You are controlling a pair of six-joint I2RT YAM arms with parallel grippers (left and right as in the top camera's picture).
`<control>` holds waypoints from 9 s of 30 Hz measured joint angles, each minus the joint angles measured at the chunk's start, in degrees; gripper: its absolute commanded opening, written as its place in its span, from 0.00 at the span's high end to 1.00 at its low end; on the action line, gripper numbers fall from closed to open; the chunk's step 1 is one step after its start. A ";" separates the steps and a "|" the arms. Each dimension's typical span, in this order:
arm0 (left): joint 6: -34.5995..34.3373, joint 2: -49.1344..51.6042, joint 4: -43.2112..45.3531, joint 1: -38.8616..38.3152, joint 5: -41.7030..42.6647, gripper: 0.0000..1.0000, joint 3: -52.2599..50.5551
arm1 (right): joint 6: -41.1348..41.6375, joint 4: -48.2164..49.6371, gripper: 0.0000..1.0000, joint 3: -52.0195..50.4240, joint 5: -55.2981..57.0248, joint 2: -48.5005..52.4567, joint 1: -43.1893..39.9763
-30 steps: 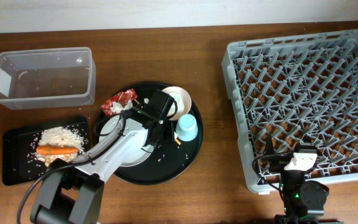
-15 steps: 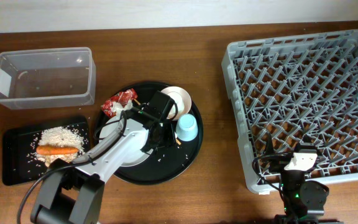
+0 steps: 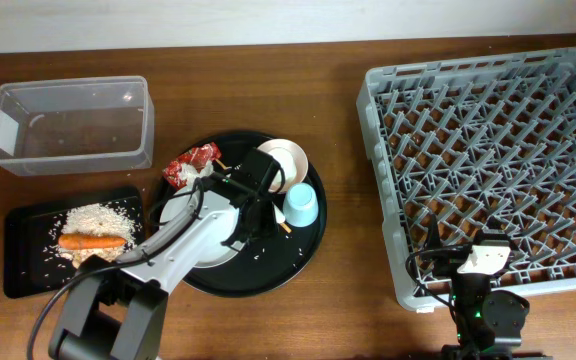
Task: Sort waste into correct bins and load items into the dishwasher rack
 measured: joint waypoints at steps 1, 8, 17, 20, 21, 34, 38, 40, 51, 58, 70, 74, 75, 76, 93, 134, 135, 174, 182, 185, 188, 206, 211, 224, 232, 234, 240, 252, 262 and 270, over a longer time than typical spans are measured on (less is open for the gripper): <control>0.15 -0.48 -0.52 0.00 -0.17 0.36 0.00 | 0.02 0.00 0.01 0.00 0.02 0.00 0.00; 0.92 -11.15 -4.48 0.44 -3.89 0.29 0.57 | -0.04 0.00 0.01 0.00 0.02 0.00 0.00; 0.98 -17.53 -8.85 11.56 -6.43 0.28 0.76 | 0.00 0.00 0.01 0.00 0.00 0.00 0.00; 0.98 -17.53 -8.76 13.70 -6.51 0.28 0.76 | 0.00 0.00 0.01 0.00 0.00 0.00 0.00; 0.98 -17.53 -8.52 13.92 -6.49 0.28 0.76 | 0.00 0.00 0.01 0.00 0.02 0.00 0.00; 0.98 -17.44 -5.29 13.49 -0.22 0.08 0.76 | 0.00 0.00 0.01 0.00 0.00 0.00 0.00; 1.18 -16.09 -5.07 12.63 0.28 0.08 0.76 | 0.00 0.00 0.01 0.00 0.00 0.00 0.00; 1.20 -15.72 -5.16 13.00 -1.42 0.07 0.76 | 0.00 0.00 0.01 0.00 0.00 0.00 0.00; 1.38 -17.44 -10.23 32.35 -7.41 0.01 6.08 | 0.00 0.00 0.01 0.00 0.00 0.00 0.00; 1.38 -18.01 -11.50 39.95 -7.80 0.01 6.08 | 0.00 0.00 0.01 0.00 0.00 0.00 0.00; 1.38 -18.01 -11.50 39.93 -7.54 0.01 6.08 | 8.26 5.11 0.01 -0.07 -22.12 0.00 -0.04; 1.38 -18.01 -11.50 39.95 -7.37 0.01 6.08 | 23.74 7.69 0.01 -0.07 -47.19 0.00 -0.04; 1.38 -18.01 -11.52 39.95 -7.39 0.01 6.08 | 26.73 7.74 0.01 -0.07 -50.12 0.00 -0.04; 1.38 -18.01 -11.50 39.95 -7.37 0.01 6.08 | 30.80 7.76 0.01 -0.07 -53.24 0.00 -0.04; 1.38 -18.01 -11.52 39.95 -7.37 0.01 6.08 | 45.92 12.79 0.01 14.99 -60.43 0.50 -0.04; 1.38 -18.01 -11.52 39.95 -7.37 0.01 6.12 | 17.09 -25.68 0.01 65.48 6.25 97.37 44.39; 1.38 -18.01 -11.52 39.95 -7.37 0.01 6.10 | 17.18 -25.33 0.01 65.48 5.49 97.72 44.39; 1.38 -18.01 -11.52 39.95 -7.37 0.01 6.10 | 16.48 -45.77 0.40 78.40 9.79 81.57 24.74; 1.38 -18.01 -11.52 39.95 -7.37 0.01 6.12 | 13.70 -43.63 0.40 78.77 7.02 80.91 -11.50; 1.38 -18.01 -11.52 39.95 -7.37 0.01 6.12 | 13.60 -42.12 0.34 78.90 4.46 84.06 -20.44; 1.38 -18.01 -11.52 39.95 -7.37 0.01 6.12 | 13.18 -41.99 0.12 78.93 2.25 88.76 -25.46; 1.38 -18.01 -11.52 39.95 -7.37 0.01 6.12 | 12.79 -48.63 0.01 83.23 -6.32 86.09 -26.49; 1.38 -18.01 -11.52 39.95 -7.37 0.01 6.12 | 12.92 -48.61 0.07 83.76 -6.86 85.00 -26.14; 1.38 -18.01 -11.52 39.95 -7.37 0.01 6.12 | 12.63 -42.60 0.14 83.76 -6.86 96.98 -16.35; 1.38 -18.01 -11.52 39.95 -7.37 0.01 6.10 | 14.38 -40.19 0.23 83.76 5.38 101.29 -12.72; 1.38 -18.01 -11.52 39.95 -7.37 0.01 6.12 | 14.38 -39.78 0.25 83.76 7.08 103.16 -12.72; 1.38 -18.01 -11.52 39.95 -7.37 0.01 6.12 | 14.78 -38.51 0.71 83.80 10.86 106.51 -12.72; 1.38 -18.01 -11.52 39.95 -7.37 0.01 6.10 | 15.21 -50.12 0.96 94.01 7.80 103.65 -12.85; 1.38 -18.01 -11.52 39.95 -7.37 0.01 6.10 | 5.40 -50.58 0.96 95.06 -22.32 101.88 -14.05; 1.38 -18.01 -11.52 39.95 -7.37 0.01 6.12 | 0.15 -49.77 0.96 95.06 -45.05 110.73 -26.64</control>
